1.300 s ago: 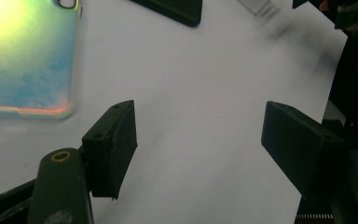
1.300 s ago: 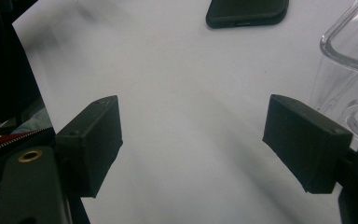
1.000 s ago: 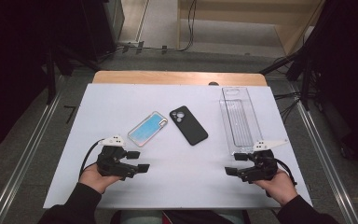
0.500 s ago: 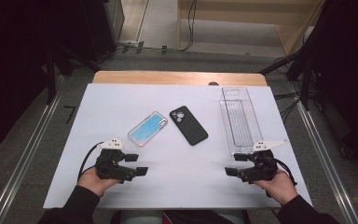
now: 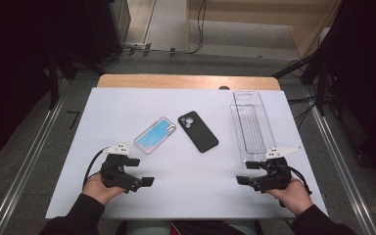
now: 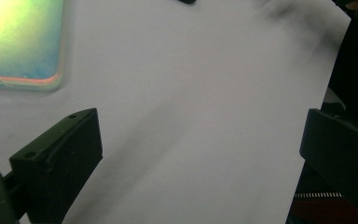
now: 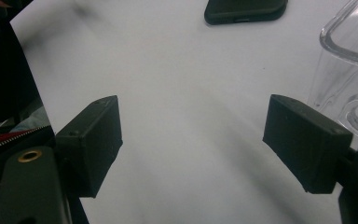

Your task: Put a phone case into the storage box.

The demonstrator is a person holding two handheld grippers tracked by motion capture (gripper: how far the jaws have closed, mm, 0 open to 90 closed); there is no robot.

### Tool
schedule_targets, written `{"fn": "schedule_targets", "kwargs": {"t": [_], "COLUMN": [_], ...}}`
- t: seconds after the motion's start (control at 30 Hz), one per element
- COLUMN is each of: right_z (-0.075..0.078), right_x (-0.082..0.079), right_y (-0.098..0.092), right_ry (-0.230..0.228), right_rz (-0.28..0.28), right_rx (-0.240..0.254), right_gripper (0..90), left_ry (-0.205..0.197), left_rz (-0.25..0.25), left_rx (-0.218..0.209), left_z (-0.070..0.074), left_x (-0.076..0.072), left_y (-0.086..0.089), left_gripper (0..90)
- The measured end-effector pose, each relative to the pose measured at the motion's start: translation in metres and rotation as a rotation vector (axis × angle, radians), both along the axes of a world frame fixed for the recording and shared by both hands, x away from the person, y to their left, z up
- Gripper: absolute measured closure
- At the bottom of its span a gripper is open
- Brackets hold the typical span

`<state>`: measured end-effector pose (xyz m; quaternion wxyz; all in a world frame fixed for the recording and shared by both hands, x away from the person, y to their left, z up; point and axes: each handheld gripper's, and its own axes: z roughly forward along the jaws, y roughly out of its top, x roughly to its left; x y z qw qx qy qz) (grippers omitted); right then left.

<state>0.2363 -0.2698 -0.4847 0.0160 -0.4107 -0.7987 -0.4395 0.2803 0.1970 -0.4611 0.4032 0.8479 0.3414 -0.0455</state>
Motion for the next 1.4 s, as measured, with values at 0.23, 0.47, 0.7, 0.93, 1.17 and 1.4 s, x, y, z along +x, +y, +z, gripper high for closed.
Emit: {"fn": "schedule_targets", "kwargs": {"t": [0.23,0.47,0.7,0.93,1.17,1.4], "right_z": [0.000,0.000,-0.001,-0.001,-0.001,-0.001], "right_x": [0.000,0.000,0.001,0.001,0.001,0.000], "right_y": [0.000,0.001,0.000,0.001,0.001,0.001], "right_ry": [0.001,-0.001,0.004,0.005,0.002,0.000], "right_rz": [0.002,0.007,0.000,0.006,0.008,0.011], "right_rx": [0.000,-0.004,0.000,0.000,0.004,0.004], "right_gripper": [17.5,17.4,17.3,17.3,17.3,17.3], "left_ry": [-0.032,-0.026,-0.037,-0.048,-0.074,-0.099], "left_rz": [0.055,0.037,0.014,0.005,0.026,0.021], "left_rx": [0.010,-0.001,-0.020,0.015,0.049,0.042], "left_z": [0.009,0.009,0.012,0.010,0.013,0.018], "left_x": [0.003,0.012,0.025,0.034,0.047,0.061], "left_y": [0.009,0.010,0.006,-0.003,-0.004,-0.007], "left_gripper": [14.0,14.1,0.0,0.0,0.0,0.0]}}
